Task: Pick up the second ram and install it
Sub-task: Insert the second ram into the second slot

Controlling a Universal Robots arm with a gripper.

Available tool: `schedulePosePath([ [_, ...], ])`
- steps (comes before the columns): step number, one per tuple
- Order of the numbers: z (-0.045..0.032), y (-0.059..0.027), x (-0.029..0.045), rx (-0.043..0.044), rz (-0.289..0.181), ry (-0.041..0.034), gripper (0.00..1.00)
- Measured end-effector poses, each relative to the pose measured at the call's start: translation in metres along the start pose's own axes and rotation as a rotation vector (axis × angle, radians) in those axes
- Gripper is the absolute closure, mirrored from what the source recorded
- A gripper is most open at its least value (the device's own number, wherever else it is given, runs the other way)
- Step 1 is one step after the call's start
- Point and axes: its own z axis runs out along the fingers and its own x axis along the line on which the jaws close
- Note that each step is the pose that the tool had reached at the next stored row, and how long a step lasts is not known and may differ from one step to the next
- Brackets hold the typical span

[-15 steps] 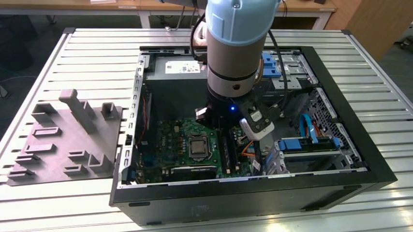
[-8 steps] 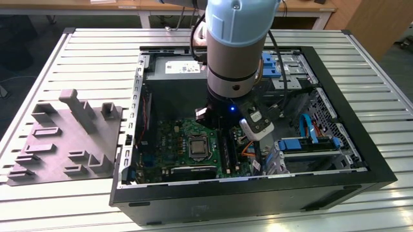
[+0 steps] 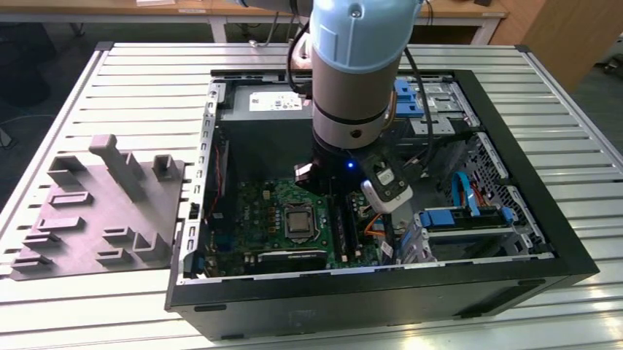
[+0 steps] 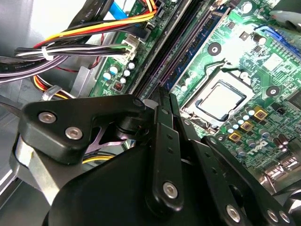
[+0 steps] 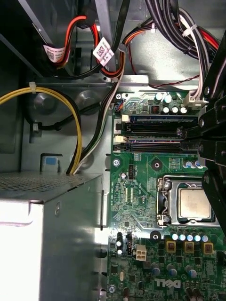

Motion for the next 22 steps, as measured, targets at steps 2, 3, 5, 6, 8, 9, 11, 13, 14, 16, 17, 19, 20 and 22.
schedulePosePath([
  [2,0.0000,0.0000,0.0000,0.0001,0.000,0.0001,0.87],
  [3,0.0001,0.0000,0.0000,0.0000,0.000,0.0000,0.87],
  [5,0.0007,0.0000,0.0000,-0.0003,0.000,-0.0001,0.87],
  [6,0.0010,-0.0001,0.0001,-0.0002,0.000,-0.0001,0.87],
  [8,0.0013,-0.0001,0.0001,-0.0001,0.000,0.0000,0.87],
  [9,0.0014,-0.0001,0.0001,-0.0001,0.000,0.0000,0.87],
  [11,0.0014,-0.0001,0.0001,-0.0001,0.000,0.0000,0.87],
  [13,0.0016,-0.0001,0.0000,0.0000,0.003,-0.0004,0.87],
  [14,0.0017,-0.0001,0.0000,0.0001,0.005,-0.0004,0.87],
  [16,0.0019,-0.0001,0.0000,0.0002,0.006,-0.0005,0.87],
  [17,0.0024,-0.0001,0.0001,-0.0001,0.006,-0.0007,0.87],
  [19,0.0030,-0.0003,0.0001,0.0004,0.008,-0.0007,0.87],
  [20,0.0032,-0.0003,0.0001,0.0007,0.009,-0.0008,0.87],
  [22,0.0033,-0.0003,0.0002,0.0008,0.011,-0.0008,0.87],
])
